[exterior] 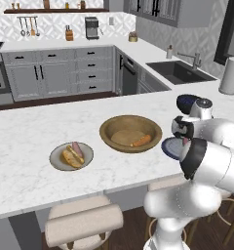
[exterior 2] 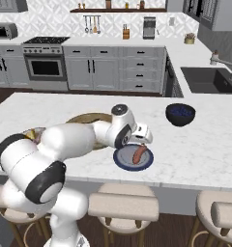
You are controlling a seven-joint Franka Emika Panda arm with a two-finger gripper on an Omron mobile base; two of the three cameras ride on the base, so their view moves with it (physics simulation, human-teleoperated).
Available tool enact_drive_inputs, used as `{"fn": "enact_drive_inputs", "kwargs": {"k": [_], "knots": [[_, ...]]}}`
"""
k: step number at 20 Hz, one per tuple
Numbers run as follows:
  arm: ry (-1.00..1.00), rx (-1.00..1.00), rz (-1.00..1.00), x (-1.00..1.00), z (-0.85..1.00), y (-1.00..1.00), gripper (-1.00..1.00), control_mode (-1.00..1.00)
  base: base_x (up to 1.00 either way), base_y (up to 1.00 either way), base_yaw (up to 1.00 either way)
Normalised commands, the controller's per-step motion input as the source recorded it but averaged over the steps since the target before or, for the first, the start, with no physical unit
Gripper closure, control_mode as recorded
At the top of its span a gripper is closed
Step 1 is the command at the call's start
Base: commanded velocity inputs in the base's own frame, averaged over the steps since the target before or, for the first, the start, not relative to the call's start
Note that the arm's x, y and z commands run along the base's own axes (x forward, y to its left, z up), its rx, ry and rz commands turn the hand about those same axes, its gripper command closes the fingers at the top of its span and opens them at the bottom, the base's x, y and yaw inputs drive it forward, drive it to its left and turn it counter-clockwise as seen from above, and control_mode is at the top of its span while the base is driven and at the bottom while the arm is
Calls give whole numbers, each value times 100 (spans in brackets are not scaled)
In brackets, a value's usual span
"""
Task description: Place one bun and one sausage from the bowl on each plate.
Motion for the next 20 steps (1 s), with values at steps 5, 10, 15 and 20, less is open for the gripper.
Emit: {"fn": "enact_drive_inputs", "kwargs": {"k": [5, 10, 15, 20], "knots": [[-15, 0, -5, -22, 100, 99, -100, -100, 0, 0, 0], [-1, -1, -10, -1, 77, 100, -100, -100, 0, 0, 0], [22, -1, -15, 16, -9, 100, -100, -100, 0, 0, 0], [32, 0, -13, 53, -61, 93, -100, -100, 0, 0, 0]]}}
